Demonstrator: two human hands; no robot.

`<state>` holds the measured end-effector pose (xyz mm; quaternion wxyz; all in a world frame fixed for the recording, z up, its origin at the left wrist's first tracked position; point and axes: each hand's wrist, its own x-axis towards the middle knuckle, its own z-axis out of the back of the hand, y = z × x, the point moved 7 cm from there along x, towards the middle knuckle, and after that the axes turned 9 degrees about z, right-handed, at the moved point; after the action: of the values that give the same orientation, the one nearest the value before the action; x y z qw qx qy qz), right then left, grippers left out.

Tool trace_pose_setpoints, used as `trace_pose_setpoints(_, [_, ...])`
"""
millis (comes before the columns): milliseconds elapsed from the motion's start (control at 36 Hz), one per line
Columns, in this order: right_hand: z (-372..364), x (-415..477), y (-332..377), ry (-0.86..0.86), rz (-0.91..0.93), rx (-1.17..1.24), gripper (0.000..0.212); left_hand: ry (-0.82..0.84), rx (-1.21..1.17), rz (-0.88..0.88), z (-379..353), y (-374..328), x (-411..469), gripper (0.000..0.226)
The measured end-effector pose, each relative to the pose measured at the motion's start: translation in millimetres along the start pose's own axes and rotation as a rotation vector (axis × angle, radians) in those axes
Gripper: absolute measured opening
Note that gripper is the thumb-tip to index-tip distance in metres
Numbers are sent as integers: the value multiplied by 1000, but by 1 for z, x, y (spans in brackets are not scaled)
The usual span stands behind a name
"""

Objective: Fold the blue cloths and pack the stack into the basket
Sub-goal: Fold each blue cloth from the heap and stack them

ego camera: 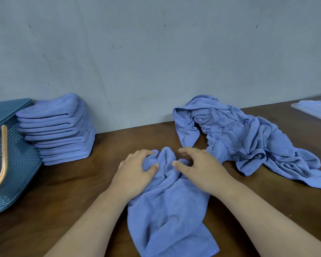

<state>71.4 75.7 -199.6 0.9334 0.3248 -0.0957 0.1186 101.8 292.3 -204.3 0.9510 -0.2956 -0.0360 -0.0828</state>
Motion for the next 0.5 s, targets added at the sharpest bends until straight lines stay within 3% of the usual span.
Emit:
trace_pose_setpoints(56, [-9, -1, 3, 56, 8, -17, 62, 62, -124, -56, 1, -4, -3, 20])
trace_pose_setpoints(250, [-12, 5, 11, 6, 110, 355, 19, 71, -598, -162, 17, -23, -14, 28])
trace_pose_setpoints(278, [-10, 6, 13, -29, 127, 367, 13, 51, -675, -135, 20, -23, -12, 27])
trace_pose_setpoints(333, [-1, 7, 10, -137, 133, 426, 22, -80, -840, -60, 30, -15, -7, 22])
trace_pose_setpoints(417, [14, 7, 3, -288, 70, 594, 8, -315, -996, 40, 52, 8, 1, 16])
trace_pose_setpoints(500, [15, 6, 5, -302, 65, 595, 8, -351, -997, 67, 62, 18, 5, 15])
